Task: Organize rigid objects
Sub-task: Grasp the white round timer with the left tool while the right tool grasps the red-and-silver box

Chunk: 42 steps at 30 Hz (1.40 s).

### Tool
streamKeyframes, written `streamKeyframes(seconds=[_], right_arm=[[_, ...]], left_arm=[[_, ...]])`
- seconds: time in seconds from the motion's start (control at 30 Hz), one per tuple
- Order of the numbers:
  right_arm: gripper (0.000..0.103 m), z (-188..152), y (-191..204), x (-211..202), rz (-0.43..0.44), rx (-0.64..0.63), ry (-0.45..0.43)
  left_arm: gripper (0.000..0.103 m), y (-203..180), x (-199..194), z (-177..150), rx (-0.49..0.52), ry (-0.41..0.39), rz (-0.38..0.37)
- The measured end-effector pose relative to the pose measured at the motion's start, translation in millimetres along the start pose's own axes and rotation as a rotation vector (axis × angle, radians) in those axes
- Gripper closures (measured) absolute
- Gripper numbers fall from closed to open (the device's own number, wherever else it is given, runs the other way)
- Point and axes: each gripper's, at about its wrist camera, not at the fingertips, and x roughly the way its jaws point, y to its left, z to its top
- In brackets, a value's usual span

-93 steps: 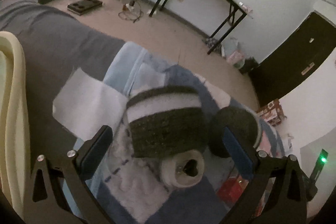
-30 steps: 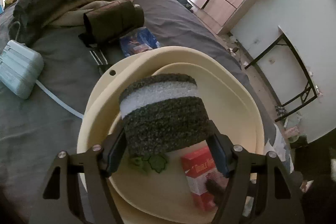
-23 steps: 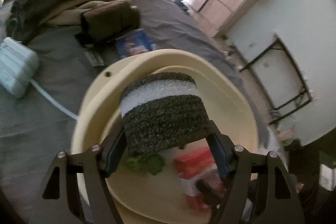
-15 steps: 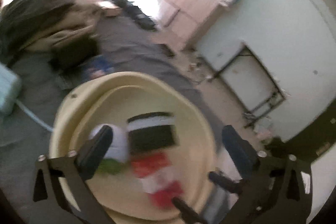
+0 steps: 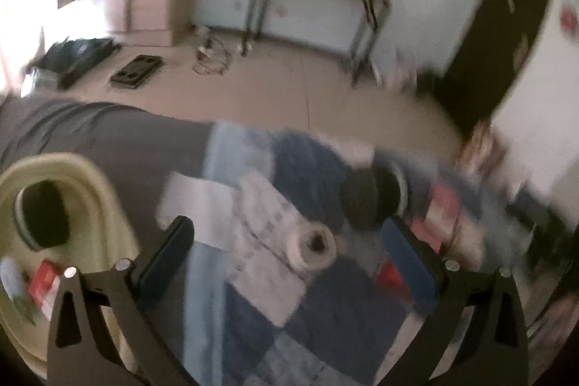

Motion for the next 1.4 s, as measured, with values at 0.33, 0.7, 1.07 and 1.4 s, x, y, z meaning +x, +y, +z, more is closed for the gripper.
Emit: streamKeyframes(seconds=[0.33, 0.7, 1.07, 1.4], right_arm=[[0.0, -5.3, -66.9, 48.4, -0.042, 0.192, 0.176], [0.001, 10.3, -49.8, 114.6, -0.032, 0.17, 0.351], [0.007, 10.9, -61.1, 121.4, -0.108, 0.058, 0.361], [0.031, 8.4, -56.3, 122.9, -0.145, -0.042, 0.378]], left_arm=[[0.001, -20.4, 62.1, -16.6, 0.026, 0.198, -0.003], [0.037, -33.4, 79.6, -24.0, 0.049, 0.209, 0.015], [0.054, -23.0, 74.6, -24.0, 0.04, 0.192, 0.009], [0.053, -18.3, 78.1, -19.8, 0.018, 0.104, 0.035]])
